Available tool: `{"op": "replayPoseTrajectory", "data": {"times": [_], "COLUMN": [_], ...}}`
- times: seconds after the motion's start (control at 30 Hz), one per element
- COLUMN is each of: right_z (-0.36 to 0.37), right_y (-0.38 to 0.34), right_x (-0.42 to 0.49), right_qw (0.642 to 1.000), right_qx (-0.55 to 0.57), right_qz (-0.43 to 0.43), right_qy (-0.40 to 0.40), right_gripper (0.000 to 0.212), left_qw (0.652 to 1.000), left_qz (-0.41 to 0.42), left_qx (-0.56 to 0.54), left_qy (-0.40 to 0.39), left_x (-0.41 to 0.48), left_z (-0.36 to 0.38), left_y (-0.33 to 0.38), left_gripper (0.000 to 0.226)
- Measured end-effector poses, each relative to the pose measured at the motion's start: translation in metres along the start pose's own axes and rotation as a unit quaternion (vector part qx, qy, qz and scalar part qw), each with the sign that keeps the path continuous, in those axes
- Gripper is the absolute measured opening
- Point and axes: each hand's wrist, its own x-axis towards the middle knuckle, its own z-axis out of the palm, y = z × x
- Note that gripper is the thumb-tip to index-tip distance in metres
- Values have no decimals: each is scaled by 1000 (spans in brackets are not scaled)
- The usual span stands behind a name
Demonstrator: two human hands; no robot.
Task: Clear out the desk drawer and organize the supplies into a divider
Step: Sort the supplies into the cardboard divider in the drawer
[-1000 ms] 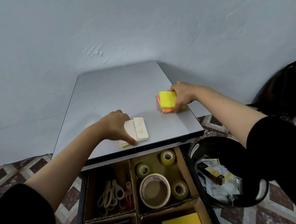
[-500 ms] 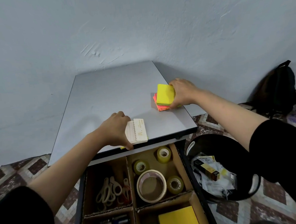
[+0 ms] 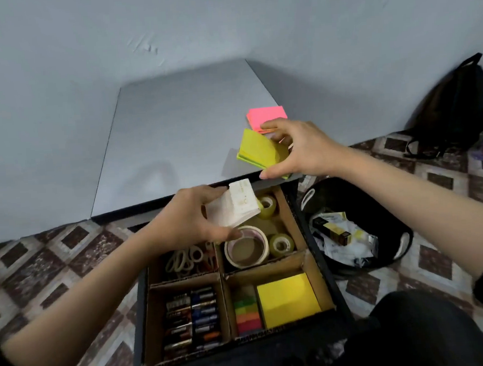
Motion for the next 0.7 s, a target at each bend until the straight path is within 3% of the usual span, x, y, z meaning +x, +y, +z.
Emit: {"op": "replayPoseTrajectory", "data": {"times": [0.13, 0.33, 0.53, 0.7], "right_z": [27, 72, 85, 84], "right_y": [10, 42, 61, 70], "right_x": [-39, -67, -69, -64], "right_qw": [996, 989, 985, 982], "right_qx": [76, 117, 128, 140], "right_qz": [1, 32, 53, 68], "right_qy": [-52, -89, -104, -105], "right_gripper": [72, 64, 62, 63], "left_qw": [986, 960, 977, 979], "left_qz": [-36, -77, -109, -122], "left_qx": [-136, -186, -124, -79], "left_qy": [-89, -196, -136, -143], "left_x": [-40, -62, -45, -34], "left_z": [46, 118, 151, 174], "left_y": [-5, -15, -18, -20], "left_gripper": [80, 54, 61, 64]}}
